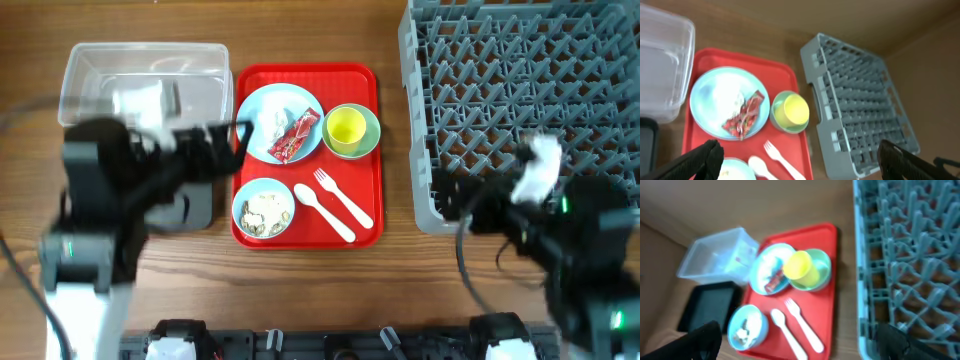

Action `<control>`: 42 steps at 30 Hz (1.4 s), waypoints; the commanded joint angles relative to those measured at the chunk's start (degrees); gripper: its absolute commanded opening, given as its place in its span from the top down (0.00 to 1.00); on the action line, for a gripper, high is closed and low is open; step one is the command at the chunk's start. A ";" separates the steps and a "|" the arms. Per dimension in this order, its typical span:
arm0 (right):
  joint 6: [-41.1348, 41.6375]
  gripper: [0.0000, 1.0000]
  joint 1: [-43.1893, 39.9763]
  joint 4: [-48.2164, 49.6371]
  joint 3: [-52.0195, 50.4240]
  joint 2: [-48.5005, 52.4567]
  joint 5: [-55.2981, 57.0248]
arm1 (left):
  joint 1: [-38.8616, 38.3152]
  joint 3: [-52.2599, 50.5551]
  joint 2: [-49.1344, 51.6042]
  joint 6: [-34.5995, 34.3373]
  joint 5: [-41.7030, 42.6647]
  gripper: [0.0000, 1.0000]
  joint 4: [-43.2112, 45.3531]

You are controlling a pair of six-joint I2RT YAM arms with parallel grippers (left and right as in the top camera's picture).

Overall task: Sort waste into correct bins and load items into the dishwasher rack
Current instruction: 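Reach the left gripper to the yellow cup and grasp it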

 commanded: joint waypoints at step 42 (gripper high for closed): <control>-6.34 0.08 -0.17 -10.27 8.66 10.38 -15.85 | -24.96 10.16 52.46 0.09 -20.15 0.96 18.14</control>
